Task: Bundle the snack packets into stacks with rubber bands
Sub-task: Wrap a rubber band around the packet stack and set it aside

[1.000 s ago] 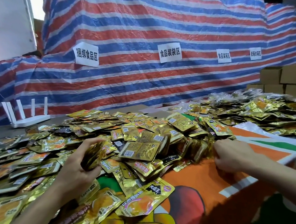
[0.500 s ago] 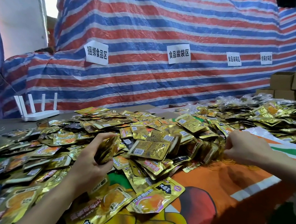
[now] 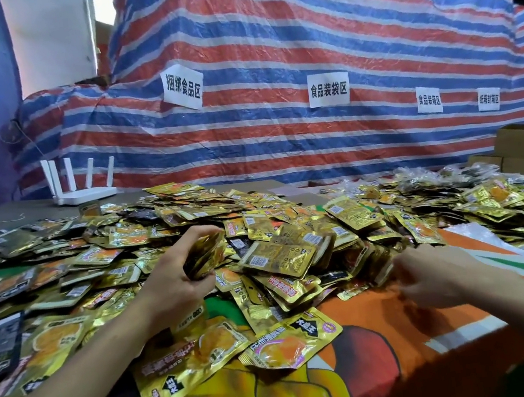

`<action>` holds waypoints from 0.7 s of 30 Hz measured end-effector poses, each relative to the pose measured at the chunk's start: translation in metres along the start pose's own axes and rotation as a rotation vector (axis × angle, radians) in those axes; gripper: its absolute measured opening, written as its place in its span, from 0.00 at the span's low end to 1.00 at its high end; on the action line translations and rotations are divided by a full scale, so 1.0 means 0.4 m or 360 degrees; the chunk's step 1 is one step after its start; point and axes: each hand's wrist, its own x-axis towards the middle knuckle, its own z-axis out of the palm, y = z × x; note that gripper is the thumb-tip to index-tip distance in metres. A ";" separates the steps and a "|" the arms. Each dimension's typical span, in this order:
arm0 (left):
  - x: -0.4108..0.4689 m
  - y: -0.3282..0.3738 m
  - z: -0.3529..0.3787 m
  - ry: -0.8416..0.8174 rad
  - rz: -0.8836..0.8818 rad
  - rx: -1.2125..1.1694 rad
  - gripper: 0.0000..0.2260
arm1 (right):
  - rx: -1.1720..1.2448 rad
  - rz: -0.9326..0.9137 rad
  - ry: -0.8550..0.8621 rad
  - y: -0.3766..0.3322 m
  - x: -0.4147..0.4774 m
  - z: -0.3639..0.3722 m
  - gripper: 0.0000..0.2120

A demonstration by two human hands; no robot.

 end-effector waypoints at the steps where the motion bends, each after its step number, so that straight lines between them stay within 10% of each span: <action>1: 0.000 0.002 0.000 -0.0008 0.0002 -0.0006 0.32 | -0.0100 0.0100 -0.0023 0.004 -0.003 -0.002 0.04; 7: 0.000 0.006 0.002 0.0027 -0.0037 -0.0074 0.29 | 0.0005 0.0307 0.0402 -0.015 -0.016 -0.039 0.05; 21: 0.010 0.038 -0.052 0.0127 -0.0781 -0.0927 0.16 | 0.2108 -0.0759 0.0347 -0.518 0.138 -0.154 0.05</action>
